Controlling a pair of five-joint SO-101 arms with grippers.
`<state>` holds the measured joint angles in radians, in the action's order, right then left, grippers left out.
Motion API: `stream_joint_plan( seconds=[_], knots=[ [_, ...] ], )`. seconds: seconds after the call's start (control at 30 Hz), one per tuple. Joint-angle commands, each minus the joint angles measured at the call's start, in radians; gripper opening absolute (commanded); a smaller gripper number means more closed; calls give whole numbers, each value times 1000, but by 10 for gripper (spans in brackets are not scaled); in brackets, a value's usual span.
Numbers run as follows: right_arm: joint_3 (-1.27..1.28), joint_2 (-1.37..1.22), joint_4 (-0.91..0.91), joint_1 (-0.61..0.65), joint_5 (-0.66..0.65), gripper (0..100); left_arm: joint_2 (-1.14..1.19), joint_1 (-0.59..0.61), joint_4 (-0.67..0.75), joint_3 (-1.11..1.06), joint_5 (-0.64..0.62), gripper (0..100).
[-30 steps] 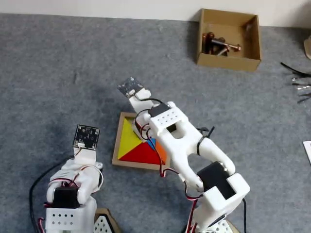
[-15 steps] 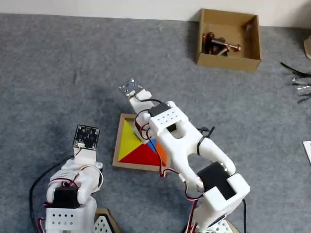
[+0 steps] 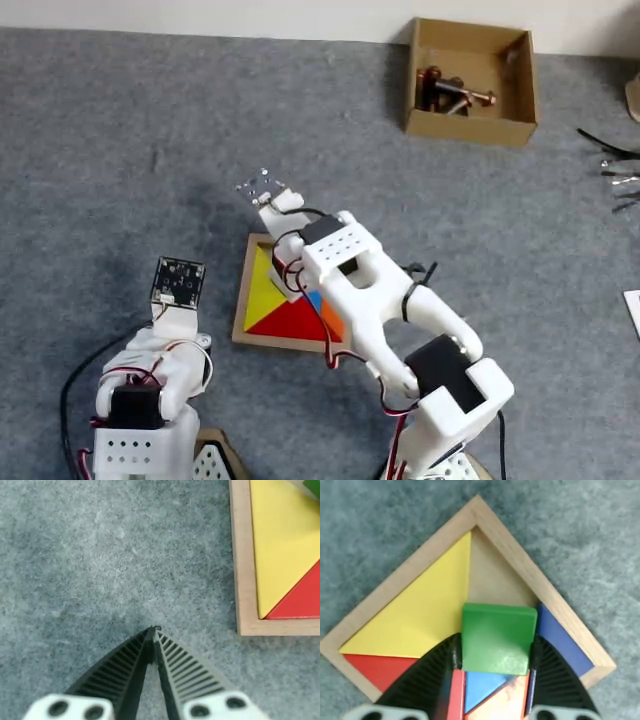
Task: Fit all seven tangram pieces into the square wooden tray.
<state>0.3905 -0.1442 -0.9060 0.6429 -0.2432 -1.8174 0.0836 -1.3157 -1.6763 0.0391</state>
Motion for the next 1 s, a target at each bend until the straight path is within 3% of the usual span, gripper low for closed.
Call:
stream_joint_plan(
  seconds=[0.0, 0.17, 0.73, 0.97],
  knots=[
    [-4, 12, -21, -5, 5, 194, -5, 8, -5, -19, 5, 5],
    [-4, 12, -19, -5, 5, 267, -5, 8, -5, -19, 5, 5],
    [-70, 16, -13, -8, 11, 267, -5, 8, -5, -19, 5, 5],
    [-94, 174, -79, -4, 11, 231, -5, 8, -5, -19, 5, 5]
  ],
)
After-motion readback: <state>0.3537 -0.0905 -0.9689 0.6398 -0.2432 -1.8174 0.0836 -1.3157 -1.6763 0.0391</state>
